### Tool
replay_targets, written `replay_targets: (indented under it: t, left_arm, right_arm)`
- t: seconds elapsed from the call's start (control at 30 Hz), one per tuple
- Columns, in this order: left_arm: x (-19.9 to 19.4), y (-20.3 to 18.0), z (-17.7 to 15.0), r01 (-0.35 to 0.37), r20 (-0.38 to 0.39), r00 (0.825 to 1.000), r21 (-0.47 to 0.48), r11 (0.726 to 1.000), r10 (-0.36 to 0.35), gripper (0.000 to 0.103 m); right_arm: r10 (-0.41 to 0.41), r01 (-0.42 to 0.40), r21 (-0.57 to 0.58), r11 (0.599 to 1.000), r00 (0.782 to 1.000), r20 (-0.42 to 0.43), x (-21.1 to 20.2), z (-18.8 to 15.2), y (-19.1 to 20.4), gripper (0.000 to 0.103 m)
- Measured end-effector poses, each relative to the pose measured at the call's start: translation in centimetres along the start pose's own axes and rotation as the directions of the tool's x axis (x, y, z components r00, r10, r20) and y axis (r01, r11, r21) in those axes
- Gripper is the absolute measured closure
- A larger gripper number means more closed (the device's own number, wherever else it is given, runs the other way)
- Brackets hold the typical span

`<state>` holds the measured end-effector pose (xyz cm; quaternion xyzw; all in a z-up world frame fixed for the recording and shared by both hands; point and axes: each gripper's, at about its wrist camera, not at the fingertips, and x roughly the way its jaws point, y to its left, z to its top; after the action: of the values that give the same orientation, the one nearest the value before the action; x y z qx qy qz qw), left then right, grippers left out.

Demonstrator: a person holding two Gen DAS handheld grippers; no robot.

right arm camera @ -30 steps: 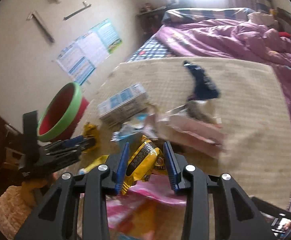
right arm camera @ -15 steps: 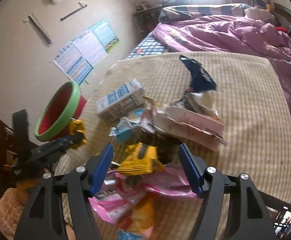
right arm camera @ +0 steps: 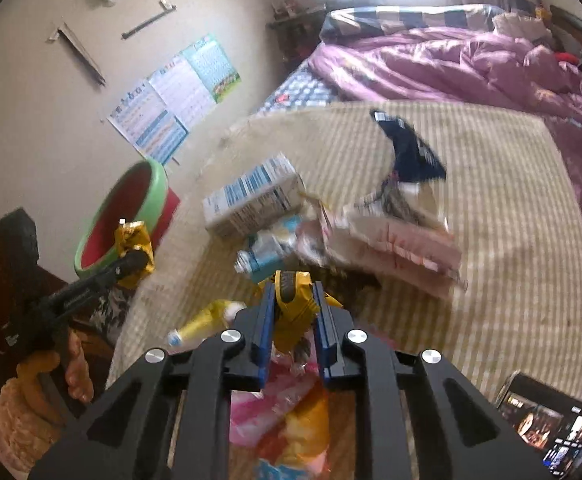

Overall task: Collect trash
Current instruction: 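Move both packets over the bucket and open both grippers to drop them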

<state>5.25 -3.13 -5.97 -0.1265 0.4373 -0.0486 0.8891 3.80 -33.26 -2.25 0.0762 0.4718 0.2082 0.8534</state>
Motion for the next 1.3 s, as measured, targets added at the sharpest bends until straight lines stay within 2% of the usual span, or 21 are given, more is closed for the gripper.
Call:
replay_targets:
  t: [0.2, 0.57, 0.83, 1.3]
  left_arm:
    - [-1.6, 1.4, 1.0, -0.022, 0.042, 0.999, -0.023, 0.999, 0.023, 0.078]
    - [-4.1, 5.7, 2.0, -0.083, 0.092, 0.992, -0.062, 0.995, 0.088, 0.078]
    - [-4.7, 8.8, 2.4, -0.109, 0.092, 0.989, -0.07, 0.992, 0.115, 0.078]
    - [-4.6, 12.2, 3.8, -0.093, 0.084, 0.992, -0.046, 0.995, 0.097, 0.078]
  right_arm:
    - [0.051, -0.049, -0.056, 0.997, 0.998, 0.045, 0.0, 2.1, 3.4, 0.085]
    - [0.15, -0.145, -0.161, 0.976, 0.988, 0.023, 3.7, 4.5, 10.7, 0.085]
    - [0.154, -0.153, -0.172, 0.973, 0.988, -0.008, 6.4, 4.5, 13.7, 0.085]
    - [0.147, -0.144, -0.178, 0.973, 0.989, 0.002, 9.2, 5.8, 17.7, 0.084]
